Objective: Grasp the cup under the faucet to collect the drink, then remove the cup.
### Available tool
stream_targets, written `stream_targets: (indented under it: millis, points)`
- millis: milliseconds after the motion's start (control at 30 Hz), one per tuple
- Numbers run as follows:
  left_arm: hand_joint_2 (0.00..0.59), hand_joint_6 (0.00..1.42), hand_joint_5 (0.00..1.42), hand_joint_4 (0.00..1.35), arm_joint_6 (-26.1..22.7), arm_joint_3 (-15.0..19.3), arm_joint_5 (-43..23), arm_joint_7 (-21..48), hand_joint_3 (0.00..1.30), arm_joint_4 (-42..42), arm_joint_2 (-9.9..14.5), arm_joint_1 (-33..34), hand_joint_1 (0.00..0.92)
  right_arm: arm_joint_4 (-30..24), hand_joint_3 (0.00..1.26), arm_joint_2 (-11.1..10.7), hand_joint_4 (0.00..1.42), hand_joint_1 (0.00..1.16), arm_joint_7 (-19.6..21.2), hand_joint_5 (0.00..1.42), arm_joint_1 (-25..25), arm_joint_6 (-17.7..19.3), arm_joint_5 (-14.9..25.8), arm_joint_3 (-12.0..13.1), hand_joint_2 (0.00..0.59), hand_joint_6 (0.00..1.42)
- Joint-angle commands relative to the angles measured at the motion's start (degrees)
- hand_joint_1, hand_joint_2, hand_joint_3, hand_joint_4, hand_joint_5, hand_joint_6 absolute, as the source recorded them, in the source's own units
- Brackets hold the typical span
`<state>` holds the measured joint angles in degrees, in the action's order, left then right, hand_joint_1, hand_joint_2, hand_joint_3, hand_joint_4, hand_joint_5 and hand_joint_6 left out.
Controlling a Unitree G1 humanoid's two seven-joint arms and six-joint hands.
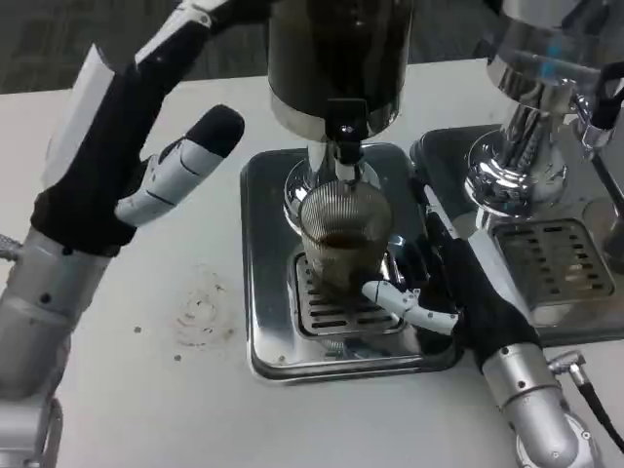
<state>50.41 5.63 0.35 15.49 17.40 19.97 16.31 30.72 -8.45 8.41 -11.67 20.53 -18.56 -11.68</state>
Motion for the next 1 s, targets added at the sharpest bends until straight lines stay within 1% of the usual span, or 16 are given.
stream_targets:
  millis: [33, 100, 267, 600, 767, 833, 933, 1000]
  points:
    - [0.176, 0.16, 0.20, 0.07, 0.90, 2.62, -1.31, -0.97, 0.26, 0.44, 1.50, -3.13, 0.000, -3.12, 0.00, 0.56, 0.00, 0.61, -0.19, 0.00, 1.97, 0.07, -0.07, -0.14, 0.183, 0.08]
    - [0.176, 0.16, 0.20, 0.07, 0.82, 3.85, -1.66, -1.06, 0.26, 1.29, 1.98, -4.73, 0.000, -4.53, 0.00, 0.36, 0.00, 0.61, -0.38, 0.00, 2.67, -0.82, -0.31, -0.10, 0.184, 0.08]
    - [0.177, 0.16, 0.21, 0.07, 1.15, 5.41, -2.10, -1.11, 0.27, 2.90, 2.45, -7.52, 0.000, -7.45, 0.00, -0.10, 0.00, 0.62, -1.22, 0.00, 3.98, -3.05, -0.60, -0.21, 0.178, 0.07]
    - [0.178, 0.16, 0.22, 0.07, 1.45, 6.49, -1.28, -2.11, 0.27, 8.41, 2.31, -9.98, 0.000, -12.67, 0.00, -0.41, 0.00, 0.65, -2.23, 0.00, 6.46, -6.11, -1.28, -0.31, 0.174, 0.06]
    - [0.179, 0.13, 0.22, 0.07, 1.31, 7.01, -1.16, -2.54, 0.26, 9.70, 2.53, -11.16, 0.000, -12.33, 0.00, 0.24, 0.00, 0.65, -2.05, 0.00, 5.83, -6.78, -1.26, -0.44, 0.174, 0.05]
    - [0.180, 0.10, 0.20, 0.05, 0.67, 7.00, -0.60, -2.49, 0.22, 10.25, 2.96, -11.73, 0.000, -11.71, 0.00, 0.66, 0.00, 0.65, -1.98, 0.00, 5.15, -6.75, -1.17, -0.50, 0.174, 0.05]
    - [0.180, 0.07, 0.16, 0.01, -0.89, 6.60, 0.26, -2.06, 0.17, 11.09, 3.85, -12.61, 0.000, -9.70, 0.00, 1.71, 0.00, 0.65, -1.95, 0.00, 3.93, -6.28, -0.46, -0.26, 0.174, 0.05]
    - [0.181, 0.06, 0.14, 0.01, -1.44, 6.44, 1.61, -2.47, 0.16, 11.71, 4.25, -13.44, 0.000, -8.41, 0.00, 2.18, 0.00, 0.65, -1.82, 0.00, 3.27, -5.65, -0.09, -0.08, 0.173, 0.05]
